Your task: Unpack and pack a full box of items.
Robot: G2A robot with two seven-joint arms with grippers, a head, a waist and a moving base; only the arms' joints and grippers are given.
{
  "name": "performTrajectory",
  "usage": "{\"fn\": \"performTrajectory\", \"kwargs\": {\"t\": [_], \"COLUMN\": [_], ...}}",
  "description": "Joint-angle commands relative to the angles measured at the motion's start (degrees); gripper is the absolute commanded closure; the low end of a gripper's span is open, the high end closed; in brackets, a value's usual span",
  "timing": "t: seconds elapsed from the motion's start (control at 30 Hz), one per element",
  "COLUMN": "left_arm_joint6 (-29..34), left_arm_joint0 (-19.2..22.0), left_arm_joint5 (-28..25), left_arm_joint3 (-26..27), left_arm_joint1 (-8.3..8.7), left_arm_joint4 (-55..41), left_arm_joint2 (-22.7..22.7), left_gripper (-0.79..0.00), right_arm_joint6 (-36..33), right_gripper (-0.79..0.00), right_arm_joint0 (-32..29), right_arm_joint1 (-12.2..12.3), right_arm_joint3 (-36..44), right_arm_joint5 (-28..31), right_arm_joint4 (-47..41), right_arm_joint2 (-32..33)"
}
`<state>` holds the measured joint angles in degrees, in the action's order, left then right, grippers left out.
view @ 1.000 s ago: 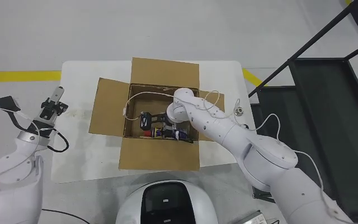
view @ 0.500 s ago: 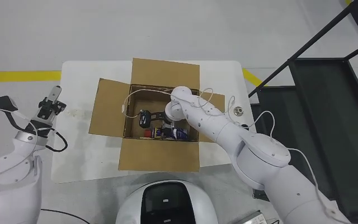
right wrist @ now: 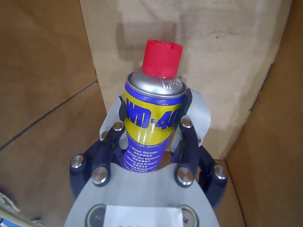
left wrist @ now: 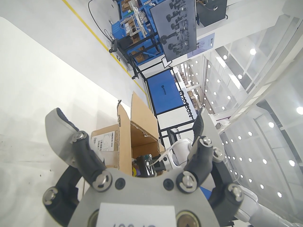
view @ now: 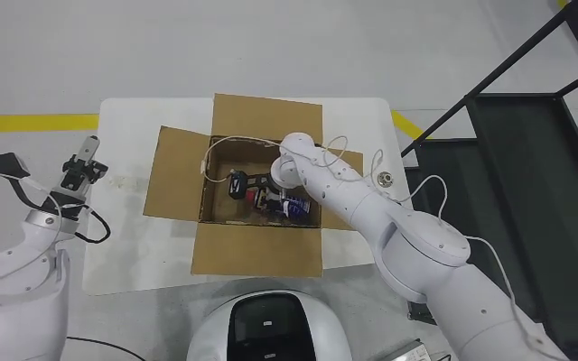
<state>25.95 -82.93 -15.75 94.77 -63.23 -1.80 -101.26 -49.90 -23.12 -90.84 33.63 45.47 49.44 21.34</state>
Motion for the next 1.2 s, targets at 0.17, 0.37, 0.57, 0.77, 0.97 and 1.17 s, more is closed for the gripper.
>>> {"fn": "performTrajectory", "kwargs": {"t": [0.17, 0.37, 0.57, 0.77, 0.97, 1.17], "left_arm_joint6": [-0.27, -0.63, -0.72, -0.97, -1.07, -0.94], "left_arm_joint0": [0.4, 0.35, 0.27, 0.12, 0.07, 0.52], "left_arm_joint5": [0.16, 0.39, 0.65, 0.56, 0.57, 0.54], "left_arm_joint3": [-0.11, -0.04, 0.07, 0.13, 0.32, 0.33], "left_arm_joint1": [-0.01, 0.0, 0.03, 0.09, 0.12, 0.12], "left_arm_joint4": [0.19, 0.2, 0.3, 0.22, 0.0, -0.08], "left_arm_joint2": [0.62, 0.66, 0.63, 0.2, 0.06, 0.49], "left_gripper": [-0.785, -0.785, -0.785, -0.785, -0.785, -0.785], "right_arm_joint6": [-1.29, -1.91, -1.92, -0.84, -0.78, -0.02], "right_gripper": [-0.102, -0.351, 0.0, 0.0, 0.0, 0.0], "right_arm_joint0": [-0.61, -0.82, -1.33, -0.63, -0.05, -2.09], "right_arm_joint1": [0.09, -0.02, -0.3, -0.27, 1.49, 5.42], "right_arm_joint3": [-0.08, -0.14, -0.36, 0.66, 4.63, 14.51], "right_arm_joint5": [-1.59, -3.07, -3.31, -2.86, -1.53, -0.62], "right_arm_joint4": [-0.16, 0.26, 0.44, 0.86, 0.67, 0.9], "right_arm_joint2": [0.52, 0.79, 0.87, 1.55, 3.9, 8.73]}}
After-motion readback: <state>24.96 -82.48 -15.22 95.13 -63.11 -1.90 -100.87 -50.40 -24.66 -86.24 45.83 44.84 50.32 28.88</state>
